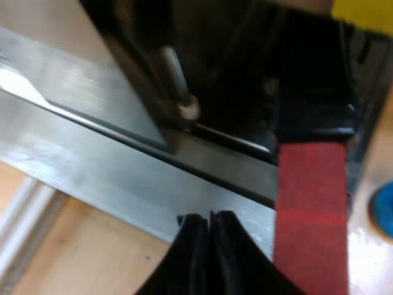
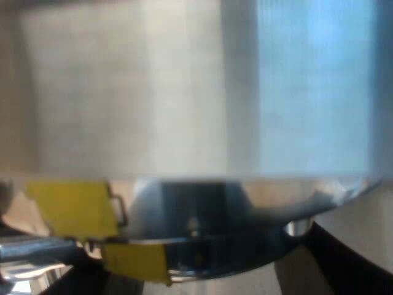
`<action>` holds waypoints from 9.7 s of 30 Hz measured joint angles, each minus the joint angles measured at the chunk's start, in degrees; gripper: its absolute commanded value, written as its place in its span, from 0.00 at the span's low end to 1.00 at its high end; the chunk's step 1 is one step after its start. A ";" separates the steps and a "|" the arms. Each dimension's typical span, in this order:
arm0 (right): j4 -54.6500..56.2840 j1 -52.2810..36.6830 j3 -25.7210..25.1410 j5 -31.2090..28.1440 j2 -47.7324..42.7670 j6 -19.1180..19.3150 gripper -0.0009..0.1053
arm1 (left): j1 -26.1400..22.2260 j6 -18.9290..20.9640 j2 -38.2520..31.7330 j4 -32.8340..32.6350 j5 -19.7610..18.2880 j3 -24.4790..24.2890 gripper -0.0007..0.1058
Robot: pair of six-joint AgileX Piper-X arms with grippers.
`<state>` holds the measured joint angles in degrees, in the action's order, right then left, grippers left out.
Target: Put the handle in the coffee machine
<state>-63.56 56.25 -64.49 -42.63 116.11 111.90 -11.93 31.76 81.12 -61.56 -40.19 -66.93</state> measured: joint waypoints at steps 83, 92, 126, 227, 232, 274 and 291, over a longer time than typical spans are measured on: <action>-5.98 -2.07 -0.56 5.34 2.29 2.80 0.30 | 6.06 -0.06 0.65 -9.00 2.30 -1.10 0.01; -5.82 -2.07 -0.56 4.90 2.29 4.31 0.30 | 9.01 -0.86 -0.29 -11.63 5.17 -1.25 0.01; -5.31 -2.33 -0.85 4.01 2.29 6.71 0.30 | 16.59 3.12 -3.46 -9.89 11.23 0.34 0.01; 65.87 0.10 25.42 4.06 -61.40 -4.68 0.30 | 25.84 -1.32 -9.17 -6.72 34.86 1.58 0.01; 65.87 0.10 25.42 4.06 -61.40 -4.68 0.30 | 30.26 -1.62 -9.96 -7.03 42.17 1.58 0.01; 65.87 0.10 25.42 4.06 -61.40 -4.68 0.30 | 33.93 11.57 -11.70 -4.63 49.94 4.54 0.01; 66.12 0.10 25.42 4.06 -61.40 -4.68 0.30 | 37.28 11.04 -12.16 -6.18 56.69 4.71 0.01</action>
<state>2.56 56.35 -39.07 -38.57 54.71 107.22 25.35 42.80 68.96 -67.74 16.50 -62.22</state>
